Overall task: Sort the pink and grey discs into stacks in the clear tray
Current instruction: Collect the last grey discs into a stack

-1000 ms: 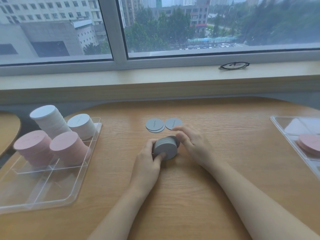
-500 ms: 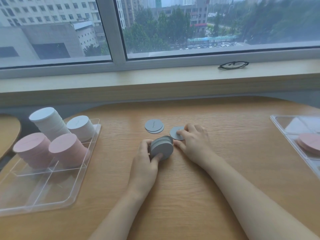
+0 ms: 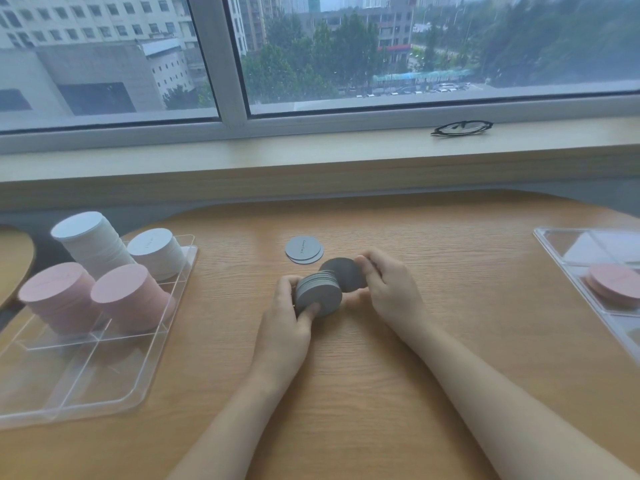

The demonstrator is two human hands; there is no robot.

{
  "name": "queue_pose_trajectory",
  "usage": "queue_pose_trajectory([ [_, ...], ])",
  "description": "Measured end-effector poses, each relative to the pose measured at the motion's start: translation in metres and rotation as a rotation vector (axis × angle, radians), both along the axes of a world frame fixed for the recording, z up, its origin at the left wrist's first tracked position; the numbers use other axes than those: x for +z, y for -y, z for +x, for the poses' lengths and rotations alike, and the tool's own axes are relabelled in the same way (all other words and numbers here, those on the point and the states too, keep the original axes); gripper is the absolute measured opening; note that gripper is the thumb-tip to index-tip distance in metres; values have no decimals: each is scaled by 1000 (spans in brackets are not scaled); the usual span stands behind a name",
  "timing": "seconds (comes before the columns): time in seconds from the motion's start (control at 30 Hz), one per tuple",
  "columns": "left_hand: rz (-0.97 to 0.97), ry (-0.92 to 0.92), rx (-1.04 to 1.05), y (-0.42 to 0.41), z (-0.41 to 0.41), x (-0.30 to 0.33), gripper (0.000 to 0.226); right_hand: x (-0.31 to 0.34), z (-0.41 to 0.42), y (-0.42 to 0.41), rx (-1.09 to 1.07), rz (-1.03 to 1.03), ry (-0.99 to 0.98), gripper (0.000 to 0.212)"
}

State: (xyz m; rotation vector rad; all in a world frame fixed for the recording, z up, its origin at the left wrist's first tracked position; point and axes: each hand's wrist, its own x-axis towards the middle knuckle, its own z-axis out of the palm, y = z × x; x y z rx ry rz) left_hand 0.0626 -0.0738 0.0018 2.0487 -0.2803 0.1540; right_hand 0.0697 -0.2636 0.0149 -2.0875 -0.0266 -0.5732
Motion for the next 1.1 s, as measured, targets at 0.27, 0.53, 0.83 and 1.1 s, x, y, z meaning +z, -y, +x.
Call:
queue_pose_trajectory([
  [0.27,126,83,4,1,4,-7,61,-2,-5,-12,384,-168,-190,48],
  [0.53,170,184,-25,-1,27,-6,52,2,-4,10,160,-189,-102,41],
  [0.83,497,140,-66,1,114,7,50,2,-3,15,149,-180,-127,38],
  [1.1,846,281,-126,0,128,16,35,-1,0,15,144,-181,-134,38],
])
